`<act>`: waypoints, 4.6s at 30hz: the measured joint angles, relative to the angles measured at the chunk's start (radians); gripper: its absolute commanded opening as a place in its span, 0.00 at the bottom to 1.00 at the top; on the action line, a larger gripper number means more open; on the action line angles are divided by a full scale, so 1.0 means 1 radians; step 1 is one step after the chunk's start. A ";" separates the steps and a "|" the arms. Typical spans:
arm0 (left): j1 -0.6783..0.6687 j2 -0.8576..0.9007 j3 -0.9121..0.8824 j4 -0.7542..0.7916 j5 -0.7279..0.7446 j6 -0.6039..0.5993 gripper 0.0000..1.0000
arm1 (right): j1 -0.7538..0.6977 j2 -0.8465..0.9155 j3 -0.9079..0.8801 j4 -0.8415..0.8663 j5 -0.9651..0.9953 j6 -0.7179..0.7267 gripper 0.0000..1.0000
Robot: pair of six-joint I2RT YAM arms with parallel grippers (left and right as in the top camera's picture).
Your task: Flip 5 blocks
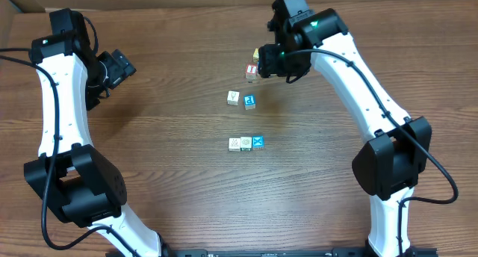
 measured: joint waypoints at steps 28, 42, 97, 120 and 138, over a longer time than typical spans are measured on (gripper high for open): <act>0.000 0.000 0.000 0.000 0.000 0.000 1.00 | -0.071 0.000 0.070 -0.079 0.003 -0.020 0.72; 0.000 0.000 0.000 0.000 0.000 0.000 1.00 | -0.115 -0.002 0.362 -0.210 0.003 -0.026 0.82; 0.000 0.000 0.000 0.000 0.000 0.000 1.00 | 0.093 0.226 -0.100 0.159 0.002 -0.033 0.61; 0.000 0.000 0.000 0.000 0.000 0.000 1.00 | 0.152 0.226 -0.100 0.172 0.064 -0.003 0.48; 0.000 0.000 0.000 0.000 0.000 0.000 1.00 | 0.161 0.226 -0.100 0.151 0.157 0.065 0.42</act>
